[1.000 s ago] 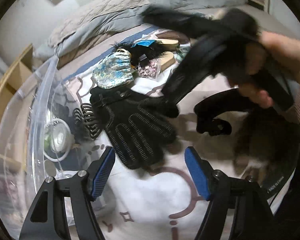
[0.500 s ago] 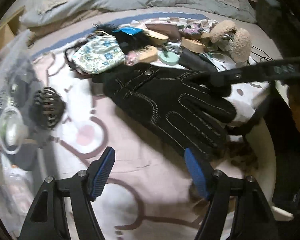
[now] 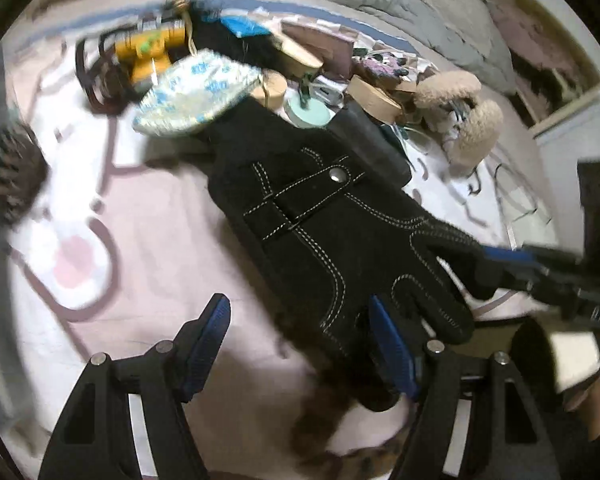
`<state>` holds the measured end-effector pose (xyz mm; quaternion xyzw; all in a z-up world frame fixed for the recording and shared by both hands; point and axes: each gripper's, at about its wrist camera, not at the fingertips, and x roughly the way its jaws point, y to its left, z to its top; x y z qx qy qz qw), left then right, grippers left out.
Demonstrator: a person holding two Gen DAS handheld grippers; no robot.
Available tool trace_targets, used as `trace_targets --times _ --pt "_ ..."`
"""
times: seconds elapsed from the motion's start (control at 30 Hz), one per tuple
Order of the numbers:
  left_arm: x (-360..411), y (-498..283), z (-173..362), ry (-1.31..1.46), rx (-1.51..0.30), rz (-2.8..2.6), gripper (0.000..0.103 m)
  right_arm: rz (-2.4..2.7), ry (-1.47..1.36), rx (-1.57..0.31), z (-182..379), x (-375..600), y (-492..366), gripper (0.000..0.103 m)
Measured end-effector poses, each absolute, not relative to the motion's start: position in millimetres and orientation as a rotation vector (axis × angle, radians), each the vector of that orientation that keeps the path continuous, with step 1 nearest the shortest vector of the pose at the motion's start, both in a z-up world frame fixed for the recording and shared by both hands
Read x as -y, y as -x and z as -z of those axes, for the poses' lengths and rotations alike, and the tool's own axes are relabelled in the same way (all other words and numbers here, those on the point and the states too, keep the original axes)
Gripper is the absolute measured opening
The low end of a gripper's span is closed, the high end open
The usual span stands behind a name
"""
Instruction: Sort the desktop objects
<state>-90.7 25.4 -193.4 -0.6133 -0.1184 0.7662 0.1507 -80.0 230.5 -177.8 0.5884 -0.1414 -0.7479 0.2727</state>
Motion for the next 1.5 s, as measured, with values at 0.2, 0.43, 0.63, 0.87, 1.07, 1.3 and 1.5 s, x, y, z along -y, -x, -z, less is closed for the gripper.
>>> trace_targets --times 0.2,0.43,0.63,0.87,1.07,1.3,1.5 --pt "-24.0 98.4 211.9 1.800 0.515 -2.131 0.069 2.018 -1.583 0.383 178.2 -232.7 80.1 0.025" --pt "-29.7 102.0 209.7 1.715 0.576 -2.110 0.050 2.016 -1.584 0.384 179.7 -231.8 82.3 0.025" --pt "-35.3 106.3 201.8 1.658 0.499 -2.185 0.029 2.014 -1.579 0.383 177.8 -235.3 80.8 0.025" --pt "-32.7 106.3 168.5 1.525 0.434 -2.260 0.021 2.040 -1.530 0.329 160.9 -229.8 75.5 0.025" --pt "-21.3 103.4 136.1 1.412 0.385 -2.339 0.018 2.043 -1.460 0.274 139.7 -208.8 71.3 0.025" --pt "0.9 90.3 113.2 1.379 0.364 -2.351 0.015 1.957 -1.410 0.194 120.8 -173.4 57.3 0.025" --pt "23.7 72.9 102.1 1.368 0.386 -2.351 0.015 1.944 -1.382 0.109 112.5 -146.4 39.8 0.025"
